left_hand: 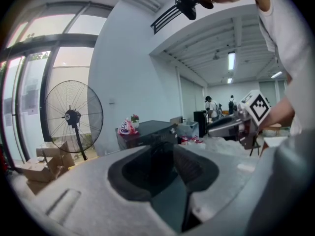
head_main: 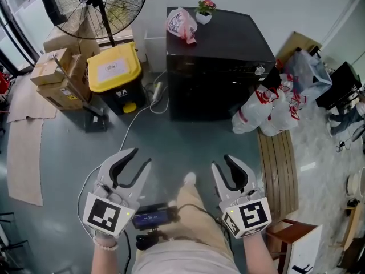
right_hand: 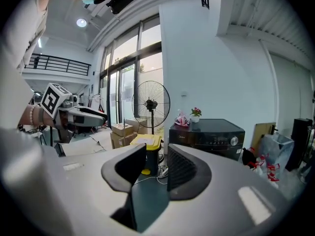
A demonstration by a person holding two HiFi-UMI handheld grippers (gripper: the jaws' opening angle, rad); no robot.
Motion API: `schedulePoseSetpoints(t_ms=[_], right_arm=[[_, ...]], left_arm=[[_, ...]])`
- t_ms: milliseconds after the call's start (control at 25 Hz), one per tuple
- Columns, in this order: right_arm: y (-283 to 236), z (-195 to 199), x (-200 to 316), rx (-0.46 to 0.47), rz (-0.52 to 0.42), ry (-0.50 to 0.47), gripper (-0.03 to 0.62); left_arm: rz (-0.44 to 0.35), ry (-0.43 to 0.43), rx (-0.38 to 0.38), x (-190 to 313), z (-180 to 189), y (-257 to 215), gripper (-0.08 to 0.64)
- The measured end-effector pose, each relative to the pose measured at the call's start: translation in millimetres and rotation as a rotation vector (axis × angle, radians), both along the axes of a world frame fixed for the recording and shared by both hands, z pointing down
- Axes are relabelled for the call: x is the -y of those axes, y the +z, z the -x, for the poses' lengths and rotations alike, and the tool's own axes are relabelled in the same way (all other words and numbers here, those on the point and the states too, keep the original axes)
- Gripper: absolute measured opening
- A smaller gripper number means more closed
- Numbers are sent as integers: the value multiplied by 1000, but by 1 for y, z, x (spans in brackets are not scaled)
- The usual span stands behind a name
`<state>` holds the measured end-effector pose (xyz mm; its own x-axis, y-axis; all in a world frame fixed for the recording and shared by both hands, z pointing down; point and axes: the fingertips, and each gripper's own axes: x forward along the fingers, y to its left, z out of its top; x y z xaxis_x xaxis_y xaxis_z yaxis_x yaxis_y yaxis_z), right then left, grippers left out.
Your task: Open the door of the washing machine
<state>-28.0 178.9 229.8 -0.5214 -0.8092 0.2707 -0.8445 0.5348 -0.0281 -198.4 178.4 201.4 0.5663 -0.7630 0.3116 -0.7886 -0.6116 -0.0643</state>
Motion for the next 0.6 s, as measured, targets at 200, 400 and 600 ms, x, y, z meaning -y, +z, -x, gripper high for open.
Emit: schedulePoseSetpoints(t_ms=[200, 400, 600], right_arm=[[7, -13, 35, 1, 16, -13, 121], [13, -26, 76, -3, 26, -23, 121], [22, -38, 111, -7, 42, -46, 121]], left_arm=[[7, 18, 7, 36, -19, 5, 135], [25, 27, 11, 76, -37, 11, 136], [46, 5, 20, 112, -52, 19, 141]])
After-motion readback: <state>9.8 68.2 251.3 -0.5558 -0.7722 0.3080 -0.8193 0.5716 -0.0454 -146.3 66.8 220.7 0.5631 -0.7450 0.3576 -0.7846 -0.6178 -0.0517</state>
